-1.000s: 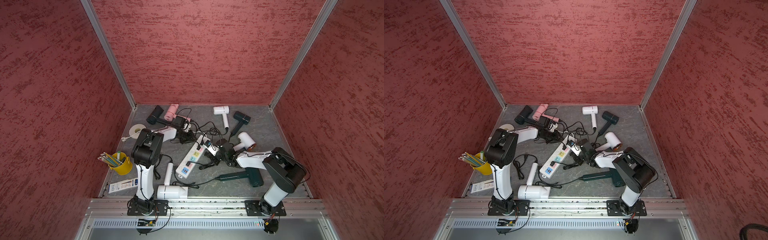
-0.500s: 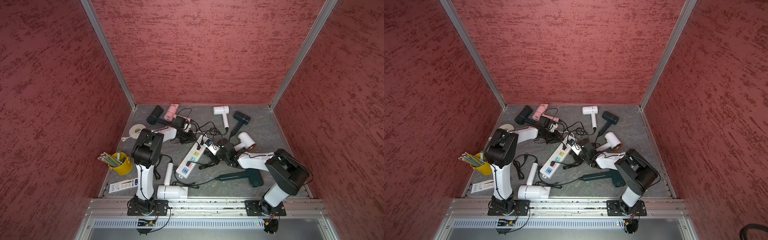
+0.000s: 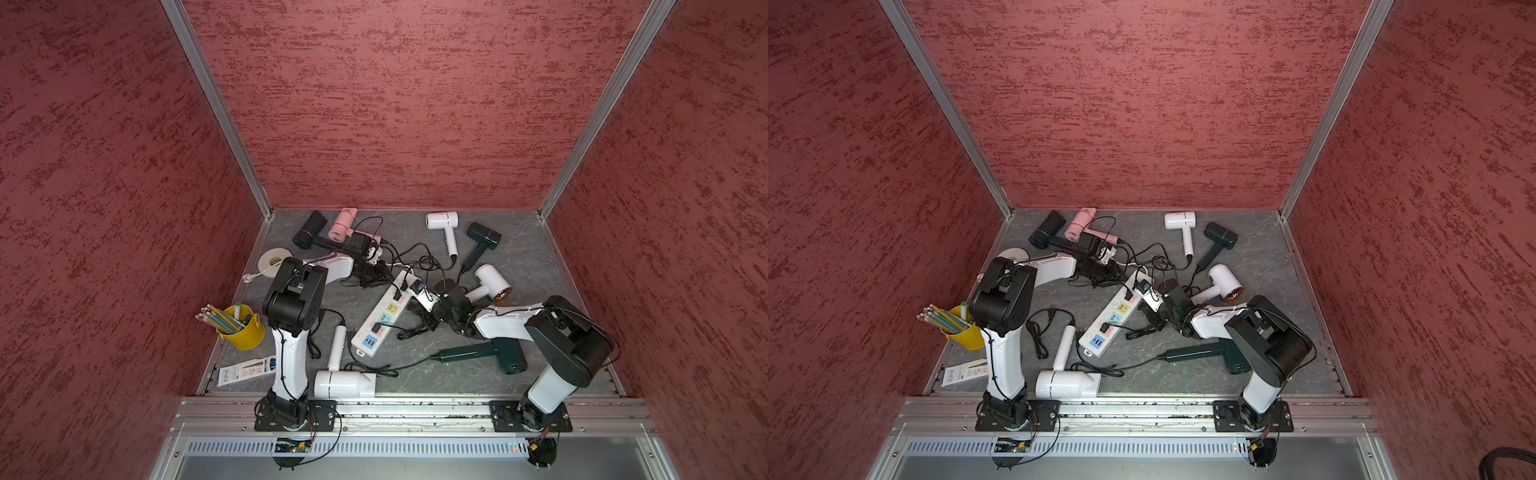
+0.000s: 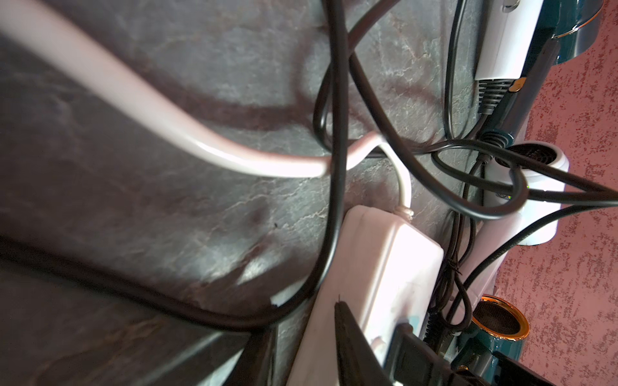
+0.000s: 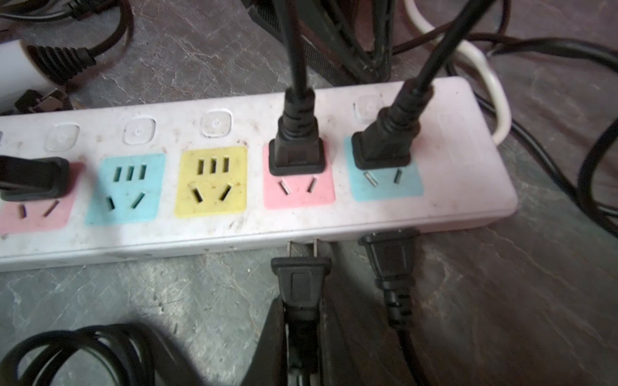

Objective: Charge the blow dryers
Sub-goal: Insert the plug into the socket.

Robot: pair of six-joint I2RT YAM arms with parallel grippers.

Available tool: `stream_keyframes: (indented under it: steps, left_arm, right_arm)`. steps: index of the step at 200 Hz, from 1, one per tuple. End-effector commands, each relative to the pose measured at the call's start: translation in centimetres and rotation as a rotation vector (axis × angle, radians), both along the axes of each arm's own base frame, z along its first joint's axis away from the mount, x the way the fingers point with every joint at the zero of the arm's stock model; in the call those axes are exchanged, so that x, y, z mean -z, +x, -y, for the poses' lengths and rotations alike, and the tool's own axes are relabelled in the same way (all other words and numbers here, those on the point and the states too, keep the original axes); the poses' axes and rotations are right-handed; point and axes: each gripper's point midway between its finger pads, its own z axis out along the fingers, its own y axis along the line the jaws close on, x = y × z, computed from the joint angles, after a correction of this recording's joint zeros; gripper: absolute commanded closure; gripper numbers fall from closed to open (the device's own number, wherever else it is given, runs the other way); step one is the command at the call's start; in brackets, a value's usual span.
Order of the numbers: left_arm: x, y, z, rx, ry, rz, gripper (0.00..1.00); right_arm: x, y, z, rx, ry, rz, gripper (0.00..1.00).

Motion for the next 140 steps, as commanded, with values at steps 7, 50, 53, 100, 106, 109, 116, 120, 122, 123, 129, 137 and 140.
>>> stream_keyframes:
  steps: [7, 50, 53, 100, 106, 109, 116, 120, 122, 123, 129, 137, 140]
  left_arm:
    - [1.2, -1.6, 1.9, 0.077, -0.017, -0.038, 0.69]
    - [1.2, -1.7, 1.9, 0.079, -0.013, -0.037, 0.69]
    - [1.3, -1.8, 1.9, 0.079, -0.013, -0.040, 0.69]
    - [1.6, -1.9, 1.8, 0.077, -0.004, -0.045, 0.69]
    - [1.6, -1.9, 1.8, 0.076, -0.004, -0.048, 0.69]
    - [1.7, -1.9, 1.8, 0.076, -0.005, -0.049, 0.69]
    - [1.7, -2.0, 1.8, 0.079, -0.003, -0.048, 0.69]
    - [1.7, -2.0, 1.8, 0.079, -0.003, -0.048, 0.69]
    - [1.7, -2.0, 1.9, 0.079, -0.003, -0.048, 0.69]
    - [1.7, -2.0, 1.9, 0.079, -0.003, -0.050, 0.69]
    - [1.7, -2.1, 1.9, 0.079, -0.002, -0.051, 0.69]
    - [1.9, -2.1, 1.9, 0.080, 0.000, -0.054, 0.69]
    - [1.9, -2.2, 1.9, 0.082, -0.001, -0.054, 0.69]
  right_arm:
    - [-1.9, 0.8, -2.0, -0.031, 0.097, 0.070, 1.00]
    - [-0.6, 0.7, -1.8, -0.023, 0.071, 0.051, 1.00]
    - [-0.4, 0.8, -1.7, -0.022, 0.067, 0.047, 1.00]
    - [1.4, 1.1, -1.1, 0.008, 0.000, 0.000, 1.00]
    - [1.5, 1.1, -1.1, 0.009, -0.007, -0.004, 1.00]
    - [1.4, 1.2, -1.2, 0.010, -0.007, -0.004, 1.00]
    - [1.3, 1.3, -1.3, 0.014, -0.006, -0.005, 1.00]
    - [1.3, 1.4, -1.3, 0.014, -0.007, -0.005, 1.00]
    - [1.2, 1.4, -1.3, 0.016, -0.005, -0.007, 1.00]
    - [1.2, 1.4, -1.3, 0.017, -0.005, -0.007, 1.00]
    - [1.1, 1.5, -1.4, 0.018, -0.005, -0.005, 1.00]
    - [0.8, 1.7, -1.5, 0.023, -0.003, -0.001, 1.00]
    - [0.8, 1.8, -1.5, 0.024, -0.005, -0.001, 1.00]
